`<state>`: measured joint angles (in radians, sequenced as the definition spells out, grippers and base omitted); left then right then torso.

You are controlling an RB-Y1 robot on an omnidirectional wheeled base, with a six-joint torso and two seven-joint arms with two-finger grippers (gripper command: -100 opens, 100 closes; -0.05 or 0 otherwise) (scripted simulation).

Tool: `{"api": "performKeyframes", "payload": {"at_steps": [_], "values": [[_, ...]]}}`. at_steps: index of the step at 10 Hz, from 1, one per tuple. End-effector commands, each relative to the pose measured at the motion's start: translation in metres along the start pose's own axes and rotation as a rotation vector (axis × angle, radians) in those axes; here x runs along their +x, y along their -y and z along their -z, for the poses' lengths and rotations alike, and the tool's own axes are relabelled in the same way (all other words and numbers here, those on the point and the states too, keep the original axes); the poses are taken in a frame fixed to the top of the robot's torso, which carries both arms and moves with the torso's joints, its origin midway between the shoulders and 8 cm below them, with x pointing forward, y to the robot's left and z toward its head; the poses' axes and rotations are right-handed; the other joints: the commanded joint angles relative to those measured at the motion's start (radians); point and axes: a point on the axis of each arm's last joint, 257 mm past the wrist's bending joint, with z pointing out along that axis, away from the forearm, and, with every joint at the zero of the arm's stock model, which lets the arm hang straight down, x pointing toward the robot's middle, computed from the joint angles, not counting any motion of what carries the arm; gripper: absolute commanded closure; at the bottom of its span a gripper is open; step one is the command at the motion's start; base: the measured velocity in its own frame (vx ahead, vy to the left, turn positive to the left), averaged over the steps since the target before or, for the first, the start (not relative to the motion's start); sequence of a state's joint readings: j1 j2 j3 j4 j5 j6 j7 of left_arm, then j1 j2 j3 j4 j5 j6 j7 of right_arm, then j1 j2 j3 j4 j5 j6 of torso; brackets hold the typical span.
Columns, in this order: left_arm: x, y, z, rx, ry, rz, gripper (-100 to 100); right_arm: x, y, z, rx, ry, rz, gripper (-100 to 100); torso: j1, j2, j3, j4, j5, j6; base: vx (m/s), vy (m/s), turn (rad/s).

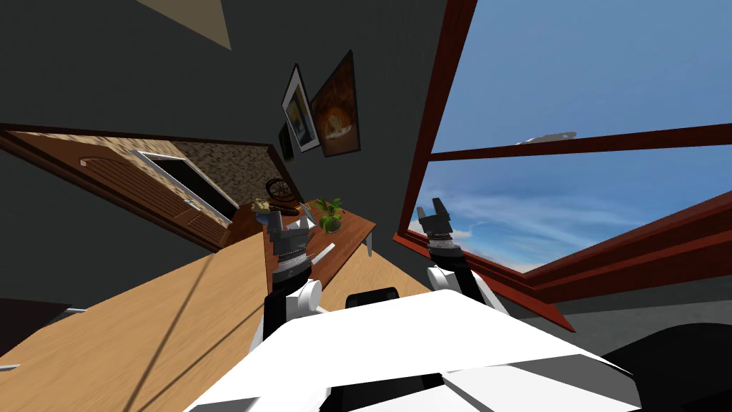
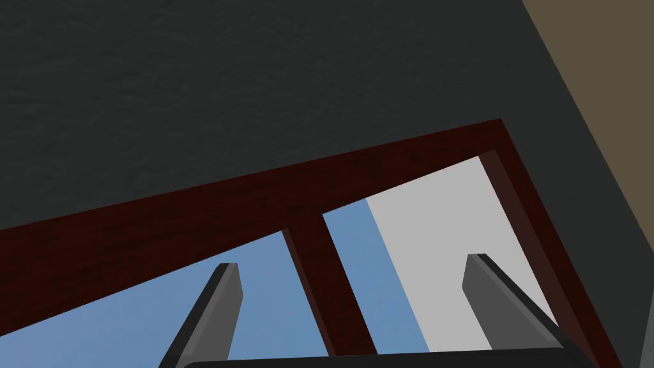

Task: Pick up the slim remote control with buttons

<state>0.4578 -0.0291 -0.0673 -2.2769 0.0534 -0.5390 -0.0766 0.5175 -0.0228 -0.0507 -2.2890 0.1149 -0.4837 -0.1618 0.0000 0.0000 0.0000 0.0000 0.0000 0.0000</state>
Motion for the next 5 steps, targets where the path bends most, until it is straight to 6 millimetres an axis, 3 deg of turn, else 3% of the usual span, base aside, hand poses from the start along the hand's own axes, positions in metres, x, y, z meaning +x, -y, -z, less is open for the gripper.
{"api": "performKeyframes", "payload": {"at_steps": [1,5], "values": [[0.004,-0.013,0.001,-0.038,-0.028,0.003,-100,0.000,0.000,0.000,0.000,0.000,0.000,0,0.000,0.000,0.000,0.000,0.000,0.000,-0.054,0.002,-0.034],[0.011,-0.057,0.006,-0.165,-0.090,0.014,-100,0.000,0.000,0.000,0.000,0.000,0.000,0,0.003,0.007,0.004,0.001,0.001,0.000,-0.094,0.022,-0.047]]}}
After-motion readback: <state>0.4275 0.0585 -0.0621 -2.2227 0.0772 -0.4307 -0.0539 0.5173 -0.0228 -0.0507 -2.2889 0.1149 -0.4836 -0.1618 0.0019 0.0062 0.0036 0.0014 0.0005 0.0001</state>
